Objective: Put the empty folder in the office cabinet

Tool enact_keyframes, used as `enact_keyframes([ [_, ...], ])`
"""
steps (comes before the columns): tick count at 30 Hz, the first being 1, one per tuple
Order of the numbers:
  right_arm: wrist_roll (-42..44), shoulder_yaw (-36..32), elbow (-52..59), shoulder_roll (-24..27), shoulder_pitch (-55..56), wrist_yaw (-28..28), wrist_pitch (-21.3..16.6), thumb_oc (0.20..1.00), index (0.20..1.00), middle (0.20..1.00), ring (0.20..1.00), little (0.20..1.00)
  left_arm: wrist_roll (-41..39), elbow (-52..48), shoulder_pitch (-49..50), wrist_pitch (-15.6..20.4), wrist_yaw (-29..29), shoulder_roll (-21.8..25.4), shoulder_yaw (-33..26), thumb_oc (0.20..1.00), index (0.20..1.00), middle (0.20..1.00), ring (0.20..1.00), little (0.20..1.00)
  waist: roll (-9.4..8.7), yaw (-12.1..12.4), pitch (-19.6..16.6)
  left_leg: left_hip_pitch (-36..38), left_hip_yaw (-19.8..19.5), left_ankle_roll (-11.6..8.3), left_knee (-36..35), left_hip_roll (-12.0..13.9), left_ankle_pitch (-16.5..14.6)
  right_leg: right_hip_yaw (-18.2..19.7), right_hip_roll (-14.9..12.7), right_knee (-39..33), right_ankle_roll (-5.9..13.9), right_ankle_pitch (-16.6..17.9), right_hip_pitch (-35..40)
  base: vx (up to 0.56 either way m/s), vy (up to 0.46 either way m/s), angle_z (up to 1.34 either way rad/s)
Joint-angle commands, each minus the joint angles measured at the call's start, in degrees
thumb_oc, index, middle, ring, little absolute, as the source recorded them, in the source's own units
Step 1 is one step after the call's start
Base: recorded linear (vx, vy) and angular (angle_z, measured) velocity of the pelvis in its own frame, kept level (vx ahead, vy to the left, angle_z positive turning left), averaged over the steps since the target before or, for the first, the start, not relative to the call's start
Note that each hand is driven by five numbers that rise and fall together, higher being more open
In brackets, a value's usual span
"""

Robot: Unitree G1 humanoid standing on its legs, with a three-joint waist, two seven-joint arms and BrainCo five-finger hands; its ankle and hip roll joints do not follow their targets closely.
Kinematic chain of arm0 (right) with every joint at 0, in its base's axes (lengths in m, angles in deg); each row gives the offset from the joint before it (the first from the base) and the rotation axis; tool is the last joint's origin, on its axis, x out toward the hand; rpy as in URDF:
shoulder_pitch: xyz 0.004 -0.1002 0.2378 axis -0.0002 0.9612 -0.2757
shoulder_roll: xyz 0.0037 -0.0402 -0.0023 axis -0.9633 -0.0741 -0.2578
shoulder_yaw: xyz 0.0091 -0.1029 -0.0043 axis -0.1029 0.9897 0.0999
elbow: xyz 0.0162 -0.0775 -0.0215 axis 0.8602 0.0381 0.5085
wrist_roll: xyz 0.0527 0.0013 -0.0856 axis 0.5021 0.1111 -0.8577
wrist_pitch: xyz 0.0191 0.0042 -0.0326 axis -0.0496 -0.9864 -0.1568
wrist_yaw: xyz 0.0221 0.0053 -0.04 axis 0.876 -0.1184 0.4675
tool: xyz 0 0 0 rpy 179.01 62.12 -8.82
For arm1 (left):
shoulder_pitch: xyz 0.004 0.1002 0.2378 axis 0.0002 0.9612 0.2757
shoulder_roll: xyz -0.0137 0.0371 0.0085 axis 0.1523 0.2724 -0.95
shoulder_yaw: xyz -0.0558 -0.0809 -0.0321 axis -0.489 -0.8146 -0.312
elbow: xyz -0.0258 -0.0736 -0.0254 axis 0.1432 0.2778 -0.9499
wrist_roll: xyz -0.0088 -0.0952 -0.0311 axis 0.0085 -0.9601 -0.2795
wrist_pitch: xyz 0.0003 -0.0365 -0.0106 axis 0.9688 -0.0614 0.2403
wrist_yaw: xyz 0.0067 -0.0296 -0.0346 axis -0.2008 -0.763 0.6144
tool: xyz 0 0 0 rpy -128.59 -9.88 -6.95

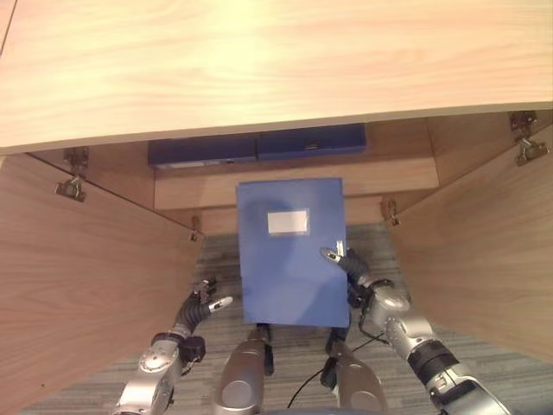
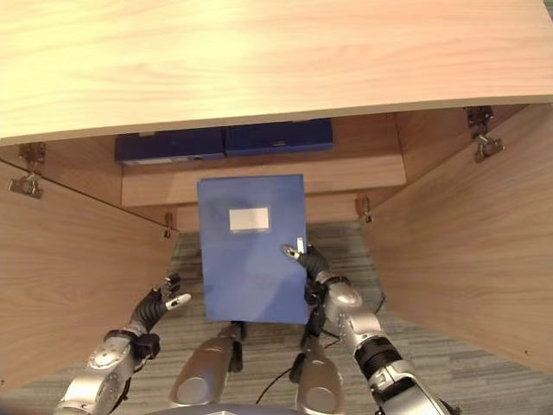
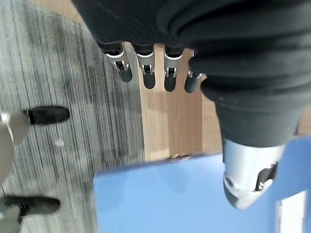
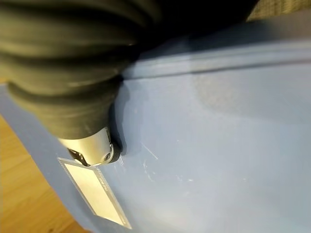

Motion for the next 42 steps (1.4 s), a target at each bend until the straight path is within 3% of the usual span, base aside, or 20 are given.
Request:
enact_keyframes([
  [1, 5.2, 1.1, 6.6, -1.1, -3.1, 0.0, -4.8, 0.2, 0.2, 0.2, 0.2, 0.2, -3.2, -2.0, 1.3, 2.5, -1.1, 1.8, 2.4, 1.0, 1.0, 1.0, 1.0, 1.0, -0.28, 1.5, 0.3, -4.7, -0.7, -1.25, 13.0, 1.5, -8.5, 0.7, -1.1, 8.1, -0.23, -8.0, -3.5, 0.04, -0.063, 0.52],
  [2, 5.5, 0.9, 8.2, -0.3, -4.4, 0.6, -5.4, 0.2, 0.2, 0.2, 0.2, 0.2, -2.6, -1.8, 0.5, 1.9, -1.3, 1.4, 3.6, 1.0, 1.0, 1.0, 1.0, 1.0, 0.2, 1.6, 0.3, -4.0, 1.5, -1.16, 7.1, 3.5, -5.7, -0.1, -1.2, 9.3, -0.06, -8.7, -3.4, 0.08, 0.012, 0.39],
  [6, 6.0, 0.8, 10.4, -0.9, -6.5, 1.1, -6.3, 0.2, 0.2, 0.2, 0.2, 0.2, -2.3, -1.8, 0.6, 2.0, -1.1, 1.6, 4.5, 1.0, 1.0, 1.0, 1.0, 1.0, 0.84, 1.7, 0.9, -2.7, 2.3, -0.18, 2.3, 3.5, -5.0, 0.5, -2.4, 15.2, -0.42, -9.4, -8.0, 0.02, 0.057, 0.14],
  [11, 4.4, -0.8, 13.1, -1.0, -6.8, 2.6, -7.0, 0.2, 0.2, 0.2, 0.2, 0.2, 0.3, -2.8, 0.3, 2.2, -1.0, 3.1, 4.7, 1.0, 1.0, 1.0, 1.0, 1.0, 1.29, 1.4, 1.5, -8.2, 2.2, 0.98, 9.0, 2.6, -7.3, 1.2, -5.4, 23.4, -0.92, -11.7, -13.5, 0.02, 0.076, 0.24],
  [20, 7.8, -4.7, 21.3, -1.4, -13.0, 3.9, -11.5, 0.2, 0.2, 0.2, 0.2, 0.2, 3.6, -4.3, -1.4, 3.2, -3.1, 4.3, 2.5, 1.0, 1.0, 1.0, 1.0, 1.0, 1.61, 2.0, 2.2, -19.4, 0.8, 1.64, 19.0, 1.6, -11.5, 2.5, -7.6, 32.2, -1.2, -15.2, -22.9, -0.01, 0.033, 0.1],
  [24, 16.0, -10.5, 23.4, -7.3, -18.8, 9.2, -18.3, 0.2, 0.2, 0.2, 0.2, 0.2, 1.9, -6.5, -1.7, 3.7, -5.3, 4.7, 3.0, 1.0, 1.0, 1.0, 1.0, 1.0, 2.33, 2.2, 2.4, -25.8, 0.3, 2.27, 26.8, 1.5, -14.6, 3.6, -8.7, 39.4, -1.85, -17.9, -28.7, -0.01, 0.008, 0.0],
  [25, 16.0, -10.5, 23.4, -7.3, -18.9, 9.2, -18.3, 0.2, 0.2, 0.2, 0.2, 0.2, 1.9, -6.6, -1.8, 3.6, -5.3, 4.8, 3.0, 1.0, 1.0, 1.0, 1.0, 1.0, 2.22, 2.2, 2.2, -26.3, 0.2, 2.28, 27.2, 1.5, -14.8, 3.7, -8.7, 39.8, -1.85, -18.1, -29.2, -0.02, 0.016, 0.05],
  [27, 22.6, -13.7, 24.1, -11.2, -22.8, 10.9, -22.8, 0.2, 0.2, 0.2, 0.2, 0.2, 0.5, -8.1, -1.5, 3.9, -7.6, 4.9, 3.5, 1.0, 1.0, 1.0, 1.0, 1.0, 2.78, 2.5, 2.2, -29.1, -0.1, 2.61, 30.7, 1.3, -16.1, 4.2, -9.4, 43.5, -2.18, -19.7, -32.0, -0.02, 0.01, 0.09],
  [28, 22.8, -13.8, 23.9, -11.2, -23.0, 10.8, -22.9, 0.2, 0.2, 0.2, 0.2, 0.2, 0.5, -8.2, -1.5, 3.9, -7.6, 5.0, 3.4, 1.0, 1.0, 1.0, 1.0, 1.0, 2.68, 2.5, 2.1, -29.4, -0.1, 2.62, 30.9, 1.3, -16.3, 4.3, -9.5, 43.8, -2.18, -19.9, -32.3, -0.02, -0.001, 0.05],
  [31, 33.0, -20.4, 20.1, -15.9, -29.8, 14.4, -31.4, 0.2, 0.2, 0.2, 0.2, 0.2, -0.5, -8.7, -1.4, 3.2, -10.4, 5.5, 5.4, 1.0, 1.0, 1.0, 1.0, 1.0, 3.22, 3.6, 1.7, -31.7, -1.0, 2.71, 34.4, 0.9, -17.9, 4.8, -10.4, 47.6, -2.69, -22.0, -34.2, 0.0, -0.024, 0.07],
  [32, 33.9, -23.5, 14.8, -15.5, -33.1, 18.5, -32.2, 0.2, 0.2, 0.2, 0.2, 0.2, -1.3, -8.1, -1.8, 2.7, -11.3, 6.0, 6.1, 1.0, 1.0, 1.0, 1.0, 1.0, 3.57, 4.0, 1.5, -31.8, -1.3, 2.84, 34.7, 0.5, -18.4, 5.2, -10.7, 48.4, -2.62, -22.5, -34.5, 0.0, -0.021, 0.08],
  [36, 37.2, -29.3, 4.2, -13.3, -40.7, 21.7, -33.0, 0.2, 0.2, 0.2, 0.2, 0.2, -1.4, -6.6, -1.6, 2.2, -11.8, 6.9, 6.3, 1.0, 1.0, 1.0, 1.0, 1.0, 4.2, 5.8, 0.9, -32.4, -2.0, 2.81, 35.4, 0.0, -18.9, 4.9, -11.2, 49.5, -2.38, -23.4, -34.7, 0.0, -0.016, 0.03],
  [42, 35.2, -28.6, 2.4, -8.7, -48.7, 23.1, -33.0, 0.2, 0.2, 0.2, 0.2, 0.2, -1.4, -3.8, -1.7, 2.8, -11.3, 8.4, 6.2, 1.0, 1.0, 1.0, 1.0, 1.0, 4.24, 8.3, -0.4, -32.9, -3.2, 2.68, 36.3, -0.3, -19.2, 4.2, -12.1, 51.1, -2.12, -24.7, -34.4, 0.03, -0.052, 0.1],
])
